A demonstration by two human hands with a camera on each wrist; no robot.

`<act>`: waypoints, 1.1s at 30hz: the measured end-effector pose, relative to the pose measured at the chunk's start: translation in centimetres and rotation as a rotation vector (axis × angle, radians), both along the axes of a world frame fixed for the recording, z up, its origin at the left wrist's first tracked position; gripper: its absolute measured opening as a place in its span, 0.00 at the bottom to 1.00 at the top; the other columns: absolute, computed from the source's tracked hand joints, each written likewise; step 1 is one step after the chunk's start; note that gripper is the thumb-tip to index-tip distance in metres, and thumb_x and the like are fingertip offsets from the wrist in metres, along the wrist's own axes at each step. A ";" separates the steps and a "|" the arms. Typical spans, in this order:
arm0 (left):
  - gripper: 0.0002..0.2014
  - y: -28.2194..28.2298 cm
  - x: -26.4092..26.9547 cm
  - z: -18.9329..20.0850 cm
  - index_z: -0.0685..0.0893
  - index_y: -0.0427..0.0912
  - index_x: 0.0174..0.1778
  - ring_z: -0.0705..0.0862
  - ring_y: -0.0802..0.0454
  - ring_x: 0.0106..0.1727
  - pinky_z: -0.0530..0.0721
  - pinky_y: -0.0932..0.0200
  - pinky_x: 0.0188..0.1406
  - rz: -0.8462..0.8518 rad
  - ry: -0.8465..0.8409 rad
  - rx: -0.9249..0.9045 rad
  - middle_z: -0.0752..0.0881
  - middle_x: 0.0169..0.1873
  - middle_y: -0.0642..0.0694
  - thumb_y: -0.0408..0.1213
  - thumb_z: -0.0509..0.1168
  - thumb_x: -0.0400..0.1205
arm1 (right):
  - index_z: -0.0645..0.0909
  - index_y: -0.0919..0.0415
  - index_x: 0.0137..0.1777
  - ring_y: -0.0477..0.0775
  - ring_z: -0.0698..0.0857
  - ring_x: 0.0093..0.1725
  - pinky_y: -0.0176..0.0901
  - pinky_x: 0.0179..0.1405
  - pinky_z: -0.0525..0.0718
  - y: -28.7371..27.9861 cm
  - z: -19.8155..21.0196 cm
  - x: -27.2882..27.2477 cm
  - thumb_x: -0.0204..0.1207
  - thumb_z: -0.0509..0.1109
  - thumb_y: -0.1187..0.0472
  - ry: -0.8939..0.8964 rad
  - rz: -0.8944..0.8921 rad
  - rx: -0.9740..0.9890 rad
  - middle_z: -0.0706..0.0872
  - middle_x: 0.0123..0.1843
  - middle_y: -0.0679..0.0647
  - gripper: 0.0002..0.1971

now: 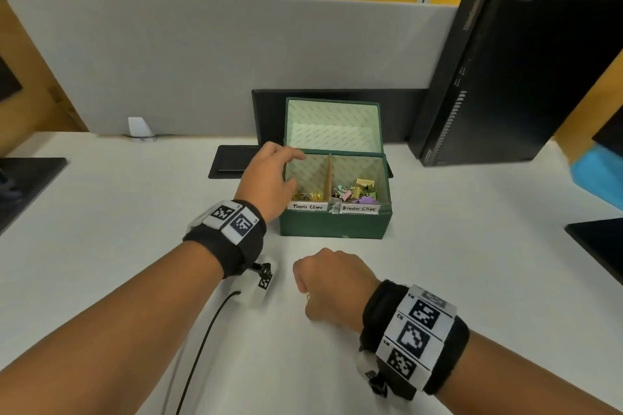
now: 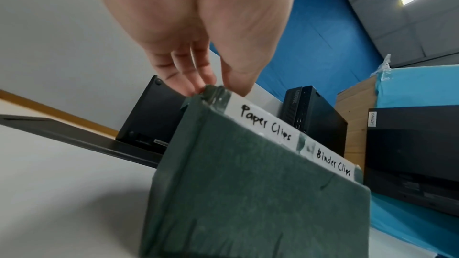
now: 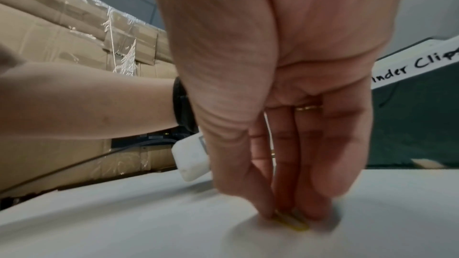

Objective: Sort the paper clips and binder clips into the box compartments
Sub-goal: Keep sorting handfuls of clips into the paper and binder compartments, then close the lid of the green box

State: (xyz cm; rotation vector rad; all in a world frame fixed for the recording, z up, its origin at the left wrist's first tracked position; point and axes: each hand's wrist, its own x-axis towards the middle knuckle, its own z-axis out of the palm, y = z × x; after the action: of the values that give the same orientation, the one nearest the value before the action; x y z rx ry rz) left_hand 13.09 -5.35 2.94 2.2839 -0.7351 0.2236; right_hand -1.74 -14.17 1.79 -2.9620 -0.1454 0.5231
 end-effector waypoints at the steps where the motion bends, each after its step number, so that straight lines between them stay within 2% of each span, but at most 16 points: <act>1: 0.21 0.0 0.0 0.0 0.82 0.50 0.65 0.77 0.53 0.58 0.79 0.57 0.62 -0.007 -0.018 0.016 0.79 0.58 0.50 0.28 0.69 0.78 | 0.79 0.60 0.56 0.61 0.85 0.48 0.47 0.41 0.81 -0.1 0.1 0.0 0.74 0.70 0.65 0.015 -0.008 0.016 0.84 0.52 0.58 0.11; 4: 0.20 0.2 0.1 0.1 0.84 0.48 0.64 0.79 0.50 0.58 0.80 0.53 0.62 -0.015 -0.031 0.018 0.83 0.57 0.49 0.26 0.68 0.78 | 0.78 0.58 0.57 0.60 0.84 0.48 0.46 0.40 0.78 -0.2 0.2 0.0 0.73 0.71 0.64 0.053 -0.039 0.054 0.83 0.52 0.57 0.13; 6: 0.19 0.4 0.2 0.1 0.84 0.48 0.63 0.80 0.53 0.54 0.82 0.56 0.59 -0.013 0.000 -0.045 0.84 0.56 0.49 0.25 0.67 0.79 | 0.79 0.58 0.57 0.60 0.84 0.49 0.45 0.40 0.79 -0.2 0.2 -0.1 0.73 0.71 0.64 0.066 -0.058 0.079 0.83 0.53 0.56 0.13; 9: 0.18 0.9 0.8 0.3 0.84 0.50 0.62 0.84 0.56 0.49 0.85 0.60 0.53 0.001 0.108 -0.192 0.85 0.54 0.52 0.26 0.66 0.80 | 0.79 0.58 0.58 0.58 0.83 0.48 0.44 0.40 0.79 -0.4 0.0 -0.4 0.73 0.72 0.64 0.078 -0.057 0.123 0.83 0.54 0.55 0.14; 12: 0.17 1.6 1.7 0.5 0.83 0.49 0.60 0.88 0.52 0.43 0.89 0.56 0.49 0.012 0.248 -0.312 0.86 0.51 0.50 0.24 0.64 0.82 | 0.79 0.57 0.59 0.55 0.79 0.46 0.42 0.40 0.76 -0.6 -0.1 -0.5 0.73 0.72 0.62 0.092 -0.035 0.152 0.83 0.56 0.54 0.15; 15: 0.16 2.1 2.3 0.6 0.83 0.46 0.58 0.88 0.46 0.39 0.90 0.48 0.49 0.002 0.362 -0.432 0.85 0.46 0.47 0.22 0.62 0.82 | 0.79 0.55 0.59 0.54 0.79 0.48 0.42 0.44 0.78 -0.7 -0.3 -0.5 0.73 0.73 0.63 0.107 -0.040 0.191 0.80 0.52 0.50 0.15; 18: 0.13 1.9 2.3 0.8 0.83 0.46 0.57 0.87 0.47 0.41 0.89 0.53 0.43 -0.004 0.362 -0.440 0.85 0.44 0.48 0.25 0.62 0.83 | 0.81 0.53 0.56 0.51 0.78 0.47 0.39 0.41 0.77 -1.0 -0.5 -0.3 0.72 0.72 0.62 0.099 -0.047 0.229 0.77 0.46 0.45 0.13; 21: 0.12 1.7 2.2 0.8 0.82 0.47 0.60 0.87 0.52 0.44 0.88 0.57 0.40 -0.008 0.361 -0.415 0.85 0.44 0.51 0.30 0.65 0.83 | 0.86 0.54 0.49 0.44 0.78 0.37 0.32 0.33 0.73 -2.0 0.8 0.6 0.71 0.73 0.62 -0.025 -0.094 0.349 0.79 0.37 0.41 0.07; 24: 0.16 1.6 2.2 0.4 0.81 0.48 0.61 0.86 0.50 0.50 0.90 0.50 0.43 -0.021 0.405 -0.324 0.82 0.47 0.51 0.32 0.71 0.78 | 0.88 0.55 0.44 0.40 0.78 0.30 0.27 0.32 0.77 -3.0 3.3 2.5 0.71 0.72 0.67 -0.327 -0.233 0.548 0.85 0.34 0.47 0.07; 26: 0.19 1.6 2.1 0.0 0.81 0.47 0.61 0.86 0.48 0.52 0.91 0.46 0.43 -0.034 0.450 -0.303 0.82 0.47 0.50 0.29 0.73 0.76 | 0.88 0.54 0.42 0.40 0.79 0.30 0.26 0.34 0.80 -3.4 5.1 4.0 0.73 0.73 0.67 -0.552 -0.292 0.636 0.86 0.34 0.47 0.07; 28: 0.20 1.6 2.0 -0.1 0.82 0.45 0.62 0.86 0.47 0.51 0.91 0.46 0.43 -0.032 0.473 -0.320 0.82 0.47 0.49 0.27 0.73 0.76 | 0.87 0.54 0.44 0.42 0.83 0.36 0.28 0.40 0.84 -3.5 6.5 5.6 0.75 0.74 0.65 -0.676 -0.315 0.667 0.86 0.37 0.46 0.05; 30: 0.21 1.7 2.1 -0.2 0.82 0.45 0.64 0.87 0.46 0.51 0.91 0.45 0.42 -0.030 0.474 -0.336 0.83 0.47 0.48 0.28 0.74 0.76 | 0.88 0.55 0.46 0.43 0.85 0.40 0.30 0.45 0.85 -3.7 7.0 7.0 0.77 0.73 0.64 -0.693 -0.317 0.602 0.87 0.40 0.46 0.04; 33: 0.21 1.9 2.0 -0.7 0.83 0.47 0.65 0.87 0.45 0.50 0.91 0.45 0.41 -0.026 0.476 -0.362 0.83 0.47 0.48 0.29 0.74 0.76 | 0.91 0.55 0.50 0.40 0.84 0.40 0.32 0.46 0.84 -4.2 6.6 8.4 0.79 0.74 0.59 -0.456 -0.233 0.381 0.89 0.44 0.45 0.05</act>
State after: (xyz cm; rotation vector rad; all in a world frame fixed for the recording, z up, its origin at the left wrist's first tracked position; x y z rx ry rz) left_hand 15.14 -3.50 2.20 1.8759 -0.4333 -0.1840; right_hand 6.64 -18.34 8.38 -2.6184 0.0538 -0.1960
